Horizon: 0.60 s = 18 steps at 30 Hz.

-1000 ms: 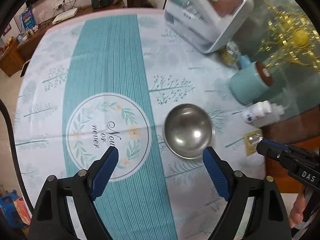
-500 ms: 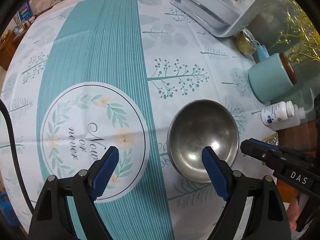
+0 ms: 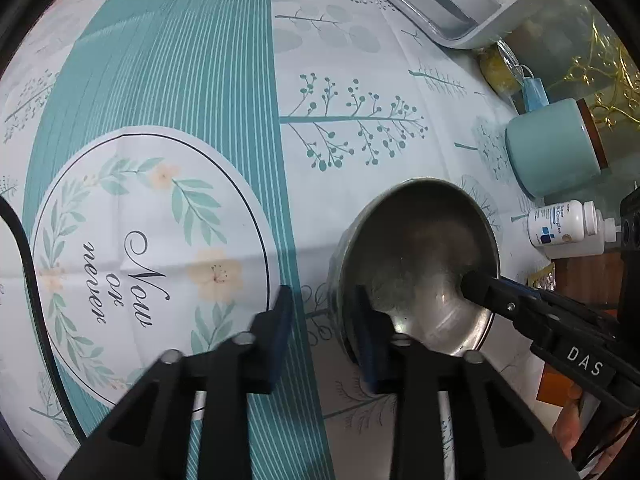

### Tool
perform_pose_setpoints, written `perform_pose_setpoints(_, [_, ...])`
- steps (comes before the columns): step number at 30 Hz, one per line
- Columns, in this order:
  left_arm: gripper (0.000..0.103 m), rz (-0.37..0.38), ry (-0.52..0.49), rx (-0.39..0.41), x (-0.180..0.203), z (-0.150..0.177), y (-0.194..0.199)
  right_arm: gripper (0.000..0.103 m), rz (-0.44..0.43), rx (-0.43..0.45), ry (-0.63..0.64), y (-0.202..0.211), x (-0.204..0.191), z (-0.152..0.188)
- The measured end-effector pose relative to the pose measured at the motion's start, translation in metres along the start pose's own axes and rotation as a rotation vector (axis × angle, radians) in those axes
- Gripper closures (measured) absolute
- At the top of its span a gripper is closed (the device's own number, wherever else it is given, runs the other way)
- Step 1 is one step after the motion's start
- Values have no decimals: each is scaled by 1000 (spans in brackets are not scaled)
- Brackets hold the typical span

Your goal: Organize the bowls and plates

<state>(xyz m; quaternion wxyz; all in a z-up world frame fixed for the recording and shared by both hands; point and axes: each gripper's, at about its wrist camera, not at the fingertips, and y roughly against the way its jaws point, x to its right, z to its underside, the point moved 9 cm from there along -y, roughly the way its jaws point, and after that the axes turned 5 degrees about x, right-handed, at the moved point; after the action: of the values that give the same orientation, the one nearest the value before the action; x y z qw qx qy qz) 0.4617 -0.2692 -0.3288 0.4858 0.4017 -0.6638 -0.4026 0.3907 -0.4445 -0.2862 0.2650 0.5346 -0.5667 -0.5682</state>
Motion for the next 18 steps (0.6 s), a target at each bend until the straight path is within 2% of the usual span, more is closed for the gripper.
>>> perform_pose_setpoints(2, [92, 39, 10, -5, 2, 2, 1, 94, -16, 1, 3, 0, -2, 1])
perform_pose_setpoints(6, [96, 36, 1, 28, 3, 1, 9, 95, -1, -7, 27, 2, -6, 6])
perform_pose_setpoints(9, [96, 54, 2, 26, 3, 4, 18, 96, -16, 2, 23, 9, -7, 7])
perform_pose_setpoints(18, [93, 24, -147, -10, 21, 48, 73, 96, -71, -3, 75, 51, -25, 34])
